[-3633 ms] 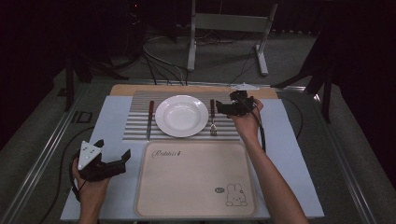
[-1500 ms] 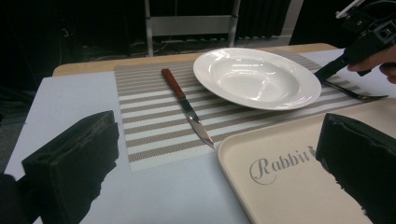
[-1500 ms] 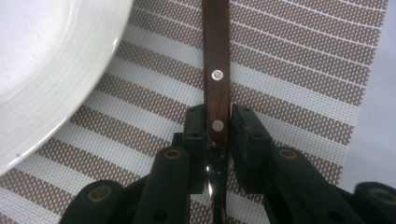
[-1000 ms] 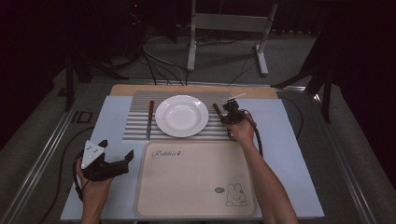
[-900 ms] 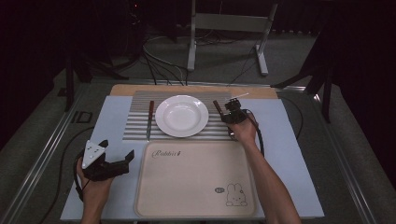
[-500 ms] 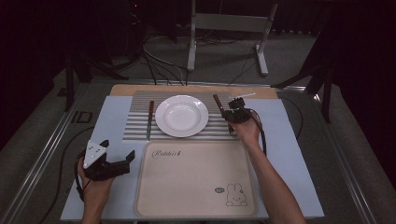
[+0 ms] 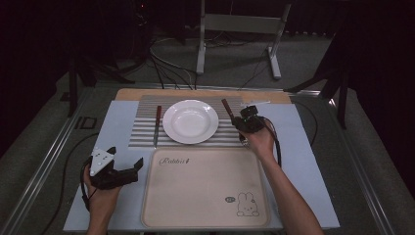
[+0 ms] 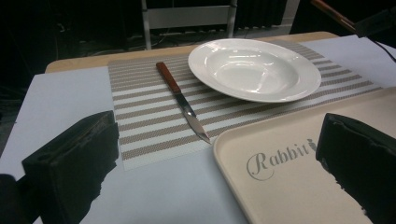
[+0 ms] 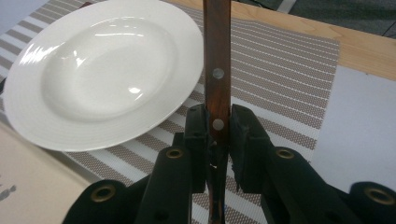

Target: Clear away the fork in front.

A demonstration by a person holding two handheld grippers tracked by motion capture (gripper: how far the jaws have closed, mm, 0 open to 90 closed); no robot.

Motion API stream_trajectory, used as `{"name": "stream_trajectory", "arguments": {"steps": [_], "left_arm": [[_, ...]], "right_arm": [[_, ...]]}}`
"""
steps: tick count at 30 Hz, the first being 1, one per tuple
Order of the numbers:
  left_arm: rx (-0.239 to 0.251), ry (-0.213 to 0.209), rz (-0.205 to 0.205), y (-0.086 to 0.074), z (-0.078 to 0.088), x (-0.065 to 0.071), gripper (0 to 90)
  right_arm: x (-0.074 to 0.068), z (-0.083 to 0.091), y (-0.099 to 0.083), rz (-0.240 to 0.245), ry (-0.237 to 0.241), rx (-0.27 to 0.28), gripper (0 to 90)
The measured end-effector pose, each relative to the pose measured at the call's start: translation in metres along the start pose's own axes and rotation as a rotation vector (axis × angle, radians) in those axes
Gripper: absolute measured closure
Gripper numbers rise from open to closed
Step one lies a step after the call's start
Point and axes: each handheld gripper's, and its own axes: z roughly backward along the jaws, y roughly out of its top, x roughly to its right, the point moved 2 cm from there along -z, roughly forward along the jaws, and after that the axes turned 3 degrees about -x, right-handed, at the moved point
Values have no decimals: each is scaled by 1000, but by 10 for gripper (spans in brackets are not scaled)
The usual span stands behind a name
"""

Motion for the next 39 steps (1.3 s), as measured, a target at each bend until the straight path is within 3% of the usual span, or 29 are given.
{"name": "stream_trajectory", "arguments": {"steps": [11,29,39], "left_arm": [[-13,-17,33,11,-3,6,0],[-14,-89,-21,47,-24,41,0],[-4,-117,-14,64,-36,55,0]], "right_arm": [[-10,12,-4,24,22,26,783],[-34,36,-14,48,79,109,783],[-48,45,-19,63,111,142,783]]}}
